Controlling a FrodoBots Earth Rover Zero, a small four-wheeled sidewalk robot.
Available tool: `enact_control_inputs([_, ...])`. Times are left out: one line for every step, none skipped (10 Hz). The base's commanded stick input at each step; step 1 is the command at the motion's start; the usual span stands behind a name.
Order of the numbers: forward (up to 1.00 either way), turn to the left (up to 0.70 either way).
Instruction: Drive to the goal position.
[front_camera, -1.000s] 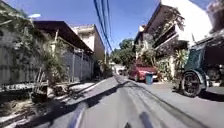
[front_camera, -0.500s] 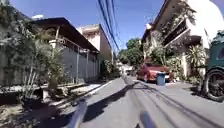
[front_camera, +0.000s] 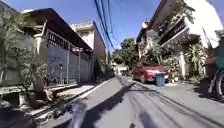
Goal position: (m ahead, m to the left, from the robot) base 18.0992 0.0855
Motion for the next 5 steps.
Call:
enact_control_inputs([1.00, -0.40])
enact_control_inputs([1.00, -0.36])
enact_control_inputs([1.00, 0.05])
enact_control_inputs([1.00, 0.09])
enact_control_inputs([1.00, 0.12])
